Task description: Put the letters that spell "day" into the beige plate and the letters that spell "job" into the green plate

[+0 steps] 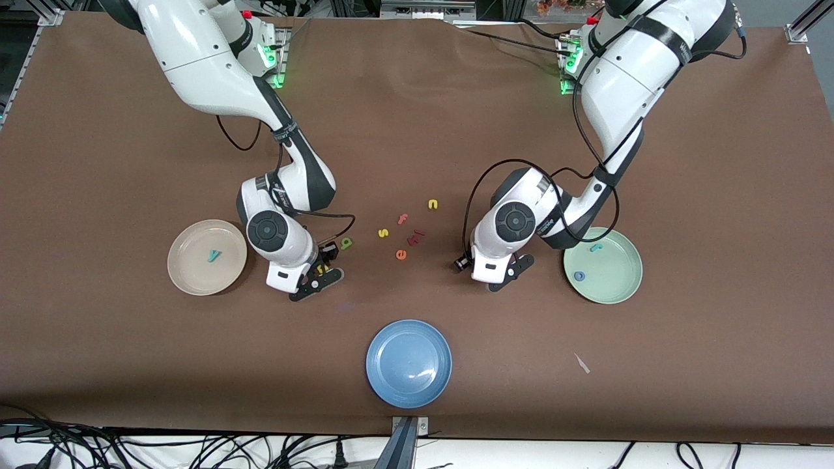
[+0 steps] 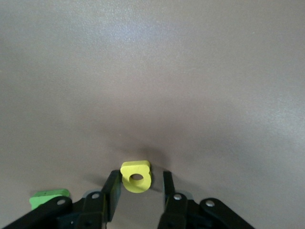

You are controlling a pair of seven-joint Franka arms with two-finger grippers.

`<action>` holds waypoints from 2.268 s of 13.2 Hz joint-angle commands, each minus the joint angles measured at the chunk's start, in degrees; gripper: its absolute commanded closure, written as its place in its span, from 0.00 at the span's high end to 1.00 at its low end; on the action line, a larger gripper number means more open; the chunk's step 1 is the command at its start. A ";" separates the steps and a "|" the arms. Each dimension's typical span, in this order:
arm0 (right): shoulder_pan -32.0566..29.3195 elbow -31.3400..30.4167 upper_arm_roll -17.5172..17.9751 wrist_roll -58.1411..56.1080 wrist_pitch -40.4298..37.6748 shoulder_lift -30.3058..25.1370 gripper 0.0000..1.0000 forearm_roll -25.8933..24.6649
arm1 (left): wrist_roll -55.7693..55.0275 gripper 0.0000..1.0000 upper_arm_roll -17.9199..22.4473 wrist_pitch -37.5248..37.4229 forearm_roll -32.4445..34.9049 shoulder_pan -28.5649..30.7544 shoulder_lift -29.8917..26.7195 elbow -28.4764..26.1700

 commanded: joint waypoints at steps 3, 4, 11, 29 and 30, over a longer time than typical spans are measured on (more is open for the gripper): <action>0.20 1.47 0.09 0.72 -0.06 1.24 0.42 -0.20 | -1.44 0.54 2.99 0.75 3.64 -1.84 0.77 1.90; 0.20 1.64 0.18 0.89 0.02 1.24 0.39 -0.11 | -1.79 0.52 2.99 0.75 5.41 -1.85 0.68 1.90; 0.20 1.91 0.18 0.81 0.02 1.24 0.31 -0.02 | -4.69 0.24 2.73 0.75 5.08 -1.84 0.85 1.90; -1.30 -29.01 -17.04 -12.71 12.31 -20.47 0.27 0.59 | 8.05 0.00 2.29 -13.66 5.08 2.02 -6.09 4.89; -1.82 -29.99 -17.22 -13.95 14.42 -20.30 0.28 1.03 | 7.53 0.00 2.29 -13.58 4.82 1.59 -6.00 4.89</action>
